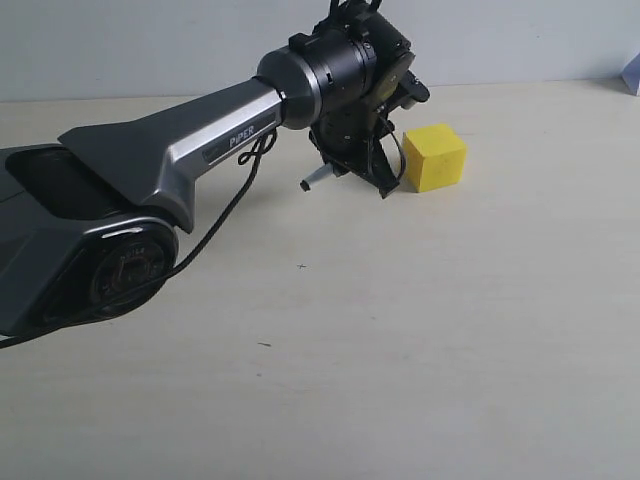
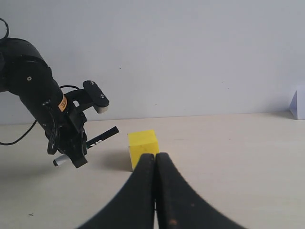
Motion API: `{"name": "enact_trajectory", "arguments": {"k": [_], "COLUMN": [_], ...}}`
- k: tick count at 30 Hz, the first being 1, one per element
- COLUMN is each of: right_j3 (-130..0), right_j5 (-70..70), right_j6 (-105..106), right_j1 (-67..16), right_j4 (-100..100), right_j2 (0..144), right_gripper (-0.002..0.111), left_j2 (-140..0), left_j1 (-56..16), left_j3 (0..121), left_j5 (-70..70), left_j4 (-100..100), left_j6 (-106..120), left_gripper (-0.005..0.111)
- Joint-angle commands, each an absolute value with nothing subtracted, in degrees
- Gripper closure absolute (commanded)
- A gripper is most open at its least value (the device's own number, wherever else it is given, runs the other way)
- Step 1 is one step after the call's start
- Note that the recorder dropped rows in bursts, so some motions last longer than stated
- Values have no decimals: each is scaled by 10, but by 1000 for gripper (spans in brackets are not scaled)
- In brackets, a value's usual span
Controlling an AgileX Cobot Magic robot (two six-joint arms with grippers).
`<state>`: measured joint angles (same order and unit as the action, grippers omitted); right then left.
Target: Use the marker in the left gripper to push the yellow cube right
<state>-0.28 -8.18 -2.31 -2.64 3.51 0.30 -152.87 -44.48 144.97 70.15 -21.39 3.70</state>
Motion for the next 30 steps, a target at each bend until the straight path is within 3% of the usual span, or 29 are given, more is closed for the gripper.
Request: {"name": "enact_trajectory", "arguments": {"k": [1, 30], "right_j3": [0, 0], "right_j5": [-77, -77], "right_j6": [-22, -22], "right_j1": [-27, -27], "right_j4": [35, 35], "right_j2": [0, 0], "right_gripper": [108, 108], "left_j2": [-1521, -1523], "left_j1": [-447, -427], "left_j3": [1454, 1447], "left_j5": [700, 700], "left_j4": [-202, -62], "left_j6": [37, -52], "left_gripper": [107, 107]}}
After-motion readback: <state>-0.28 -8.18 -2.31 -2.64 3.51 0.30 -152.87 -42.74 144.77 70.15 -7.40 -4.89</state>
